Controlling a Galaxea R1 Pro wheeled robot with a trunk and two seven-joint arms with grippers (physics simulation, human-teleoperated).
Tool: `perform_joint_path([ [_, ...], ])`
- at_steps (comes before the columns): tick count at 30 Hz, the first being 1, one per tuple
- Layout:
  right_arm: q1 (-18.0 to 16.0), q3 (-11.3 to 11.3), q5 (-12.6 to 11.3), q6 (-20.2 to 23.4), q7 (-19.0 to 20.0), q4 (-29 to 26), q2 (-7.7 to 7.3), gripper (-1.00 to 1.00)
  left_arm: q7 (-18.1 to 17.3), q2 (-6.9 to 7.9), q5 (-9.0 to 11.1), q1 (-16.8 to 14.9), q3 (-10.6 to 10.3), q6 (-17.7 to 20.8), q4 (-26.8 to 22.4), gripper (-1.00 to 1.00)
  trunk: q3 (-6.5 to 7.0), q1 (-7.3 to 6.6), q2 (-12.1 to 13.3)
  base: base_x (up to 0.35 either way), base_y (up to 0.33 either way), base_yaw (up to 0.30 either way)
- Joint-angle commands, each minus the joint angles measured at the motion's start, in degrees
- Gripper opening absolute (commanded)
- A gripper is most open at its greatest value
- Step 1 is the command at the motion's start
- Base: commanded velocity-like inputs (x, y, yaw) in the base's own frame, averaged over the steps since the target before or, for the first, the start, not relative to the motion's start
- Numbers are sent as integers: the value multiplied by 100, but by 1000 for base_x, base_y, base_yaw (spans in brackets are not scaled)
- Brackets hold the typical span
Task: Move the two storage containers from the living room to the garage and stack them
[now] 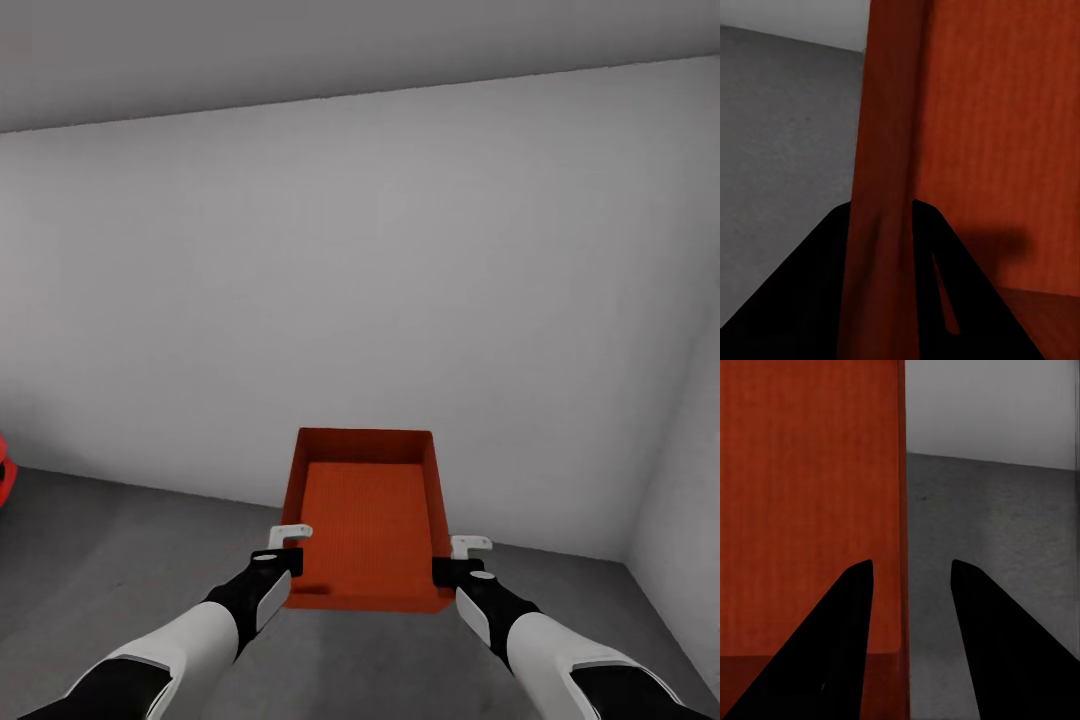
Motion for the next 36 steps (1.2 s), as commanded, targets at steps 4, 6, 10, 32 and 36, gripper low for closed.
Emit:
perform_joint_path([
  [4,1,-25,-49,-2,-40,16,-37,-100,42,31,-116,-3,174,34,-50,-100,-2,4,-5,200,59,-243],
  [6,1,-25,-49,-2,-40,16,-36,-100,42,31,-115,-3,174,35,-50,-100,-2,4,-5,129,10,-243],
  [10,1,-25,-49,-2,-40,16,-37,-100,43,31,-115,-3,176,30,-50,-100,-2,4,-5,26,2,-243],
  [32,1,-20,-49,-1,-40,23,-35,-100,45,31,-115,-3,174,30,-50,-100,-2,4,-5,1,0,-75],
  [36,1,-20,-49,-13,-40,24,-36,-100,46,31,-117,-3,174,29,-50,-100,-2,4,-5,0,0,0],
])
